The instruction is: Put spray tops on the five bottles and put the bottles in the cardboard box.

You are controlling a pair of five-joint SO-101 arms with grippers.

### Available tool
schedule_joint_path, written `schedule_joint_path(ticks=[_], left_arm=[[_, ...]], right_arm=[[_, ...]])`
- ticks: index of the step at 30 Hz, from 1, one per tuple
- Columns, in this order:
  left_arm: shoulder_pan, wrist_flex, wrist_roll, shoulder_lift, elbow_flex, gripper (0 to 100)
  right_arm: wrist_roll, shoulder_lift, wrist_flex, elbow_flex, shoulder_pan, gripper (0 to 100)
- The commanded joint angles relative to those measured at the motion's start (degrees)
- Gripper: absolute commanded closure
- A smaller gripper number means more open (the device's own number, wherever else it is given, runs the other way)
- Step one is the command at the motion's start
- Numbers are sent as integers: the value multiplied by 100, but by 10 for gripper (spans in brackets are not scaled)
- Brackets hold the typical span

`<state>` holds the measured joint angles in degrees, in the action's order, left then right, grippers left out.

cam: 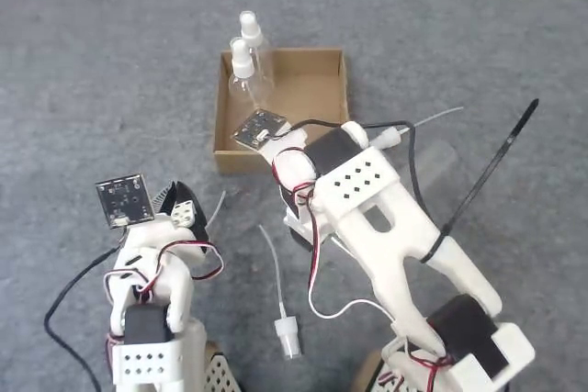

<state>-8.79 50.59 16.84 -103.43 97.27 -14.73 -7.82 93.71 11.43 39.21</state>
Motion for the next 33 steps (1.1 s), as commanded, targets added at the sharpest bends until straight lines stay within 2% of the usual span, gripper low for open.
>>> schedule_joint_path(ticks=[1,16,21,33], left_arm=[[18,18,-35,-70,-66,988],[18,26,-35,-70,-66,988],[18,26,-35,-70,-66,988],[26,220,-53,-79,-374,988]], right_arm=[[70,-391,75,-334,-75,991],[185,-2466,-585,1099,-136,991],[686,-3152,-936,1424,-716,991],[756,-3363,-1349,1495,-2220,991]])
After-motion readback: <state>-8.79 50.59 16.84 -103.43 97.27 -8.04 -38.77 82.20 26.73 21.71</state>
